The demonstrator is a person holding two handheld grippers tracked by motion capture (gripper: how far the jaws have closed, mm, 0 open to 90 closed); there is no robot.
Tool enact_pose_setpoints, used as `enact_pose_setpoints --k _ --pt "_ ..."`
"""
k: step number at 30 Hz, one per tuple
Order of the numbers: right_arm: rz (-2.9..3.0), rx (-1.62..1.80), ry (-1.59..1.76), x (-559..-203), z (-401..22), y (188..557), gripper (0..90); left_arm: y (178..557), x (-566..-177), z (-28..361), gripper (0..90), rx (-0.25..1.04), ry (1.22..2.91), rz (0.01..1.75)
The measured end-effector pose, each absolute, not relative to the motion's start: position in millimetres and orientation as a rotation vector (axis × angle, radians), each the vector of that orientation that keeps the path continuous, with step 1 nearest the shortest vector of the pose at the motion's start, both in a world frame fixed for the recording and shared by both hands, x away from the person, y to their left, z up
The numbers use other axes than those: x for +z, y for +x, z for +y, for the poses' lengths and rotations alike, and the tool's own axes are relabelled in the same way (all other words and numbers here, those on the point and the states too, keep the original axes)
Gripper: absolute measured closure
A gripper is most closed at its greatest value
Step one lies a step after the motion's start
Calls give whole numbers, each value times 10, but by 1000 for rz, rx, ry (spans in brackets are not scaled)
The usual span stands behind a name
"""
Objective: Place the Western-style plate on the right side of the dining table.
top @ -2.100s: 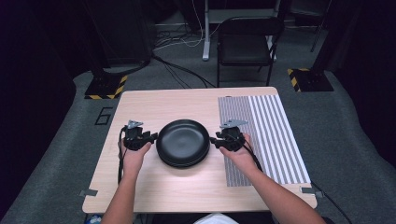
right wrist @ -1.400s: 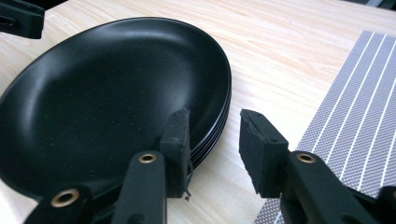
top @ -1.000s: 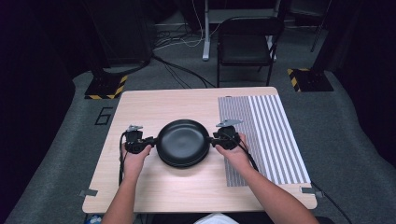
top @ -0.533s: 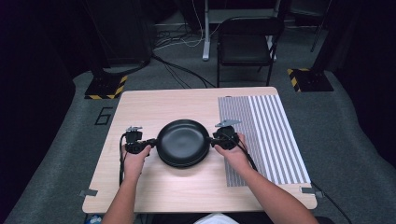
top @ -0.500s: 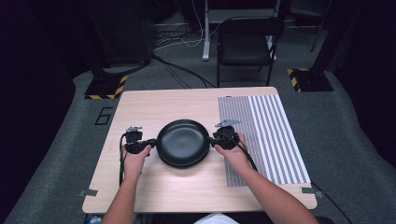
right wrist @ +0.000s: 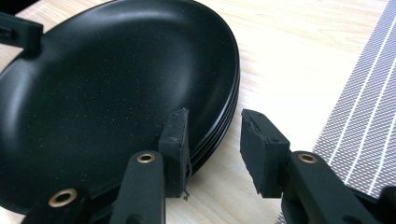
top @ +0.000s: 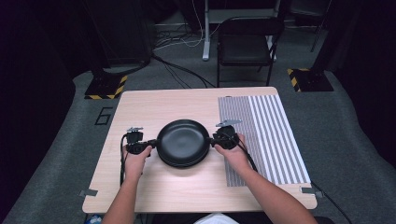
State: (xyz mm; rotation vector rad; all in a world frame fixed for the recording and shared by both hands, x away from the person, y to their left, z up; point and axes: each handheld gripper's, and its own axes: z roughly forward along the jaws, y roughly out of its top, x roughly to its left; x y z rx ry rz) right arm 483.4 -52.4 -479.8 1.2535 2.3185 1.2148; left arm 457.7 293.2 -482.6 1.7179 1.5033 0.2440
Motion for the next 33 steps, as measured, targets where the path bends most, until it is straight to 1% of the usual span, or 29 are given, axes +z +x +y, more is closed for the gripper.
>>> enact_pose_setpoints --k 13,18,27,33 --pt "2363 1223 1288 -4881 -474 4859 597 4573 -4848 2971 776 213 1696 1518" --pt "2381 1230 1312 -4917 -438 4856 580 4568 -4854 2978 777 203 1682 1522" --pt "2386 1248 1377 -4923 -456 4877 599 4575 -4849 2972 779 189 1672 1524" --pt "2395 1268 1430 -4932 -485 4898 606 4578 -4840 2923 786 218 1683 1530"
